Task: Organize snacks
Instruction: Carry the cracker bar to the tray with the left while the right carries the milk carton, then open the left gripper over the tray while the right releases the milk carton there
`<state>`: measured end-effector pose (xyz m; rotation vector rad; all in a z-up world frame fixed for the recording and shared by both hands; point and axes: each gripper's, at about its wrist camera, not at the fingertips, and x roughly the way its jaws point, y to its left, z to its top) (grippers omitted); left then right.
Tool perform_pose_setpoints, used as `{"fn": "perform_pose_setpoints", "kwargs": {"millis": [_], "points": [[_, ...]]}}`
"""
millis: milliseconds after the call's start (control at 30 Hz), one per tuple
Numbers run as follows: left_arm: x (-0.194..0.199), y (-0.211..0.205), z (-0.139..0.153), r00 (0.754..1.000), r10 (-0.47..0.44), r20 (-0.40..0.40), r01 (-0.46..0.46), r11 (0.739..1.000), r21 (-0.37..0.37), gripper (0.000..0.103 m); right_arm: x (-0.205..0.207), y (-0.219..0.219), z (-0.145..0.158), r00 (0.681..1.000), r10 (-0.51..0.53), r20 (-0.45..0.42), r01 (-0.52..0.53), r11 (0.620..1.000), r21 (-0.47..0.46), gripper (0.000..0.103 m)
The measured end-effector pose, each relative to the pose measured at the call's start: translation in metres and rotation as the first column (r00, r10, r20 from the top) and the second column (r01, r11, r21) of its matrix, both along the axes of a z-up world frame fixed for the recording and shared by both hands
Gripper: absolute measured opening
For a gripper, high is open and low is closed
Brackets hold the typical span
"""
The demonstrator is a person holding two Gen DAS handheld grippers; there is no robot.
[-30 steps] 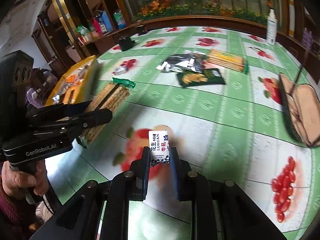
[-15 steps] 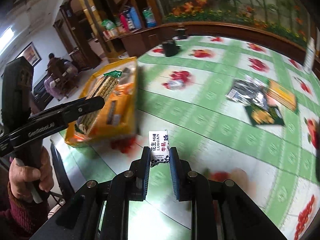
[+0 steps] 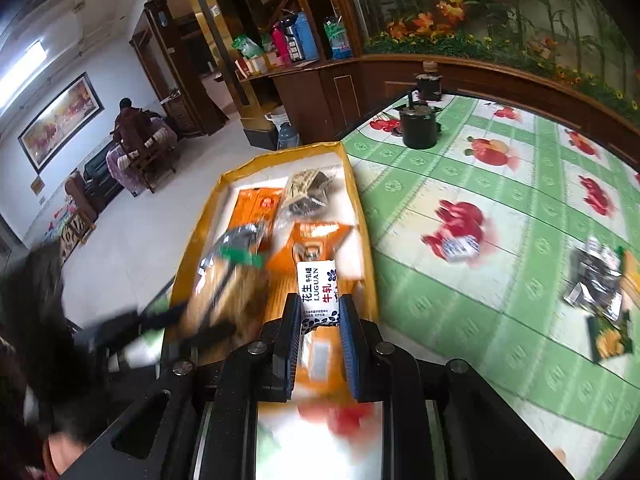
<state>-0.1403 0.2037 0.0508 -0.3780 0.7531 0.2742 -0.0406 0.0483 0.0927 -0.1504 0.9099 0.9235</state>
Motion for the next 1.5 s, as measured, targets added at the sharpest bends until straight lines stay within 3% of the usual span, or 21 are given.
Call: {"fn": "perform_pose_setpoints", "kwargs": {"millis": [133,267,567,733,867,1100,1300,1400,1500], "points": [[-0.002,-0.003,-0.006,1.0,0.001,-0.012,0.0,1.0,0.015,0.046,0.014,0.026,-0.014,1.0,0.003,0.005,-0.003,1.0,-0.009,0.021],[-0.002,-0.005,-0.006,1.0,0.002,-0.014,-0.001,1.0,0.029,0.046,0.027,0.043,-0.024,0.999,0.002,-0.044,-0.002,1.0,-0.001,0.021],[-0.002,-0.006,-0.006,1.0,0.012,-0.019,-0.012,1.0,0.018,0.048,0.04,0.052,-0.037,0.994,-0.012,-0.105,0.013,1.0,0.002,0.023],[-0.001,-0.007,-0.002,1.0,0.014,-0.014,-0.014,1.0,0.021,0.057,0.038,0.047,-0.032,0.995,-0.007,-0.099,0.009,1.0,0.023,0.044],[-0.001,-0.009,0.004,1.0,0.013,-0.006,-0.013,1.0,0.026,0.058,0.035,0.035,-0.022,0.996,-0.006,-0.085,0.011,0.998,0.058,0.045],[0.002,-0.028,0.019,1.0,-0.012,0.02,0.011,0.999,0.051,0.062,0.04,-0.013,-0.008,0.997,-0.05,-0.065,0.056,0.994,0.091,0.045],[0.014,-0.076,0.023,0.99,-0.131,0.044,0.127,0.989,0.072,0.063,0.073,-0.094,-0.011,0.977,-0.193,-0.088,0.202,0.973,0.108,0.045],[0.029,-0.113,0.01,0.975,-0.221,0.028,0.218,0.973,0.076,0.068,0.098,-0.149,-0.014,0.948,-0.312,-0.067,0.317,0.943,0.1,0.045],[0.045,-0.148,-0.013,0.952,-0.304,-0.026,0.305,0.949,0.08,0.068,0.125,-0.2,-0.018,0.895,-0.439,-0.083,0.446,0.888,0.111,0.045]]}}
